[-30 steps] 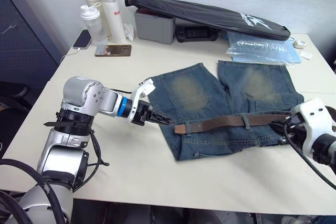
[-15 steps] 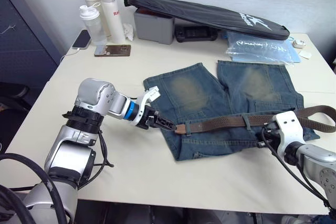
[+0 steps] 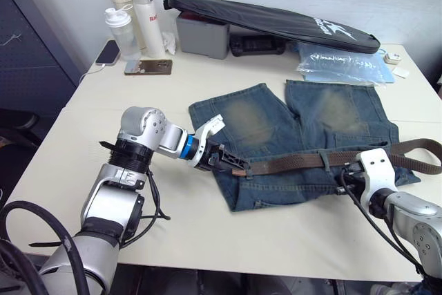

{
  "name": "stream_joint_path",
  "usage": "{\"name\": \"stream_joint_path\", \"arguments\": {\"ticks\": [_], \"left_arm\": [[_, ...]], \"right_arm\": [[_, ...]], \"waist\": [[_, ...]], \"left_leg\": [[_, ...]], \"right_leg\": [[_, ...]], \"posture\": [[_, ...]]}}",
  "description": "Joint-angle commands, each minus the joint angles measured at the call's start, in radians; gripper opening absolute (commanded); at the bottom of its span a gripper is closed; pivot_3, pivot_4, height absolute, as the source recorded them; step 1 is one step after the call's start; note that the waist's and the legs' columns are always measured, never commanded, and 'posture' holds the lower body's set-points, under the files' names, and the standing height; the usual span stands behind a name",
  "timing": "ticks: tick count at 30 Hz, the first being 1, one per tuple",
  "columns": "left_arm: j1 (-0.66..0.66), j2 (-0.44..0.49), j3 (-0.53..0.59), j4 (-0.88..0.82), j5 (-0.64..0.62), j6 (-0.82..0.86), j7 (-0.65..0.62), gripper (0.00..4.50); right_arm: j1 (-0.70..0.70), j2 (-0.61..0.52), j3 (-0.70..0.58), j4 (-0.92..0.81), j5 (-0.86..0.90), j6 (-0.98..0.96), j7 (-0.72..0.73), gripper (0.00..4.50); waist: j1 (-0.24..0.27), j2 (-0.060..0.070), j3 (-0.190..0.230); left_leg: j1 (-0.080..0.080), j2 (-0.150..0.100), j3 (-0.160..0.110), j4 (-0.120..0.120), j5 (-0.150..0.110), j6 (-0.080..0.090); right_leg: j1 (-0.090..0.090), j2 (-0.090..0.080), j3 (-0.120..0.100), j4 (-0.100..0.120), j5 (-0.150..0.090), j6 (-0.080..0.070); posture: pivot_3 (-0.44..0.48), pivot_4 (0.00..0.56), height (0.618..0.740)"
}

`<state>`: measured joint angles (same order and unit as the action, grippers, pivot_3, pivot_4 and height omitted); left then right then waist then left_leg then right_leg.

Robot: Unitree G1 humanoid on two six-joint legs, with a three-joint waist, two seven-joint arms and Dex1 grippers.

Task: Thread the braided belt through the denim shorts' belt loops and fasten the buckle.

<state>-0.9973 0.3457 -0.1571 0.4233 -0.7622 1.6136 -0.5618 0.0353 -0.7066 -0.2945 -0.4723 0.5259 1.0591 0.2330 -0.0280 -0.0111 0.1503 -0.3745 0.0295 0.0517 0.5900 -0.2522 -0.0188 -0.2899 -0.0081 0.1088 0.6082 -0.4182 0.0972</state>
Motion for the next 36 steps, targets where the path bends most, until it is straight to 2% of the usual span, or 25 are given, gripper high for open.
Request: {"name": "stream_joint_path", "arguments": {"ticks": [1, 5, 12, 15, 17, 22, 25, 29, 36], "left_arm": [[0.014, -0.008, 0.027, -0.010, -0.040, 0.001, 0.022, 3.31], [0.034, -0.040, 0.041, -0.013, -0.024, 0.001, 0.055, 1.62], [0.047, -0.079, 0.091, 0.003, -0.020, 0.001, 0.102, 1.62], [0.051, -0.079, 0.098, -0.004, -0.037, 0.001, 0.109, 0.82], [0.053, -0.073, 0.101, -0.006, -0.043, 0.001, 0.112, 0.04], [0.053, -0.053, 0.106, -0.007, -0.059, 0.001, 0.114, 0.04], [0.050, -0.011, 0.098, -0.018, -0.084, 0.001, 0.096, 0.04], [0.040, 0.114, 0.063, -0.034, -0.109, 0.001, 0.017, 0.04], [0.087, 0.348, -0.021, -0.093, -0.062, -0.049, -0.184, 0.04]], "right_arm": [[0.016, 0.006, 0.009, 0.003, -0.016, 0.024, 0.013, 0.00], [0.010, 0.007, 0.005, 0.008, -0.022, 0.020, 0.020, 0.00], [0.005, 0.007, 0.000, 0.019, -0.035, 0.015, 0.036, 0.00], [0.007, 0.008, -0.004, 0.022, -0.042, 0.013, 0.044, 0.00], [0.008, 0.009, -0.004, 0.024, -0.046, 0.011, 0.049, 0.00], [0.007, 0.009, 0.001, 0.033, -0.052, 0.005, 0.057, 0.00], [0.007, 0.005, 0.007, 0.038, -0.059, 0.005, 0.062, 0.00], [0.013, -0.014, 0.019, 0.046, -0.080, 0.012, 0.067, 0.00], [0.014, -0.034, 0.036, 0.082, -0.109, -0.006, 0.101, 0.00]], "waist": [[0.000, 0.000, 0.000], [0.001, 0.000, 0.000], [0.000, 0.000, 0.000], [0.001, 0.000, 0.000], [0.001, 0.000, 0.000], [0.000, 0.000, 0.000], [0.000, 0.000, 0.000], [-0.002, 0.000, 0.000], [-0.003, 0.001, -0.003]], "left_leg": [[0.000, 0.000, 0.000, 0.000, 0.000, 0.000], [0.000, 0.000, 0.000, 0.001, 0.000, 0.000], [0.000, 0.000, 0.000, 0.001, 0.000, 0.000], [0.000, 0.000, 0.000, 0.001, 0.000, 0.000], [0.000, 0.000, 0.000, 0.001, 0.000, 0.000], [0.000, 0.000, 0.000, 0.001, 0.000, 0.000], [0.000, 0.000, 0.000, 0.001, 0.000, 0.000], [0.001, 0.000, 0.000, 0.001, 0.000, -0.001], [0.003, 0.000, 0.000, 0.000, 0.000, -0.002]], "right_leg": [[0.000, 0.000, 0.000, 0.000, 0.000, 0.000], [0.000, 0.000, 0.000, 0.000, 0.000, 0.000], [0.000, 0.000, 0.000, 0.000, 0.000, 0.000], [0.000, 0.000, 0.000, 0.000, 0.000, 0.000], [0.001, 0.000, 0.000, 0.000, 0.000, 0.000], [0.001, 0.000, 0.000, 0.000, 0.000, 0.000], [0.001, 0.000, 0.000, 0.000, 0.000, 0.000], [0.000, 0.000, 0.000, 0.001, 0.000, 0.000], [0.001, 0.000, 0.000, 0.002, 0.000, 0.000]], "posture": [[0.000, 0.150, 0.740], [0.000, 0.150, 0.740], [0.000, 0.150, 0.740], [0.000, 0.150, 0.740], [0.000, 0.150, 0.740], [0.000, 0.150, 0.740], [0.000, 0.150, 0.740], [0.000, 0.150, 0.740], [0.000, 0.150, 0.740]]}}
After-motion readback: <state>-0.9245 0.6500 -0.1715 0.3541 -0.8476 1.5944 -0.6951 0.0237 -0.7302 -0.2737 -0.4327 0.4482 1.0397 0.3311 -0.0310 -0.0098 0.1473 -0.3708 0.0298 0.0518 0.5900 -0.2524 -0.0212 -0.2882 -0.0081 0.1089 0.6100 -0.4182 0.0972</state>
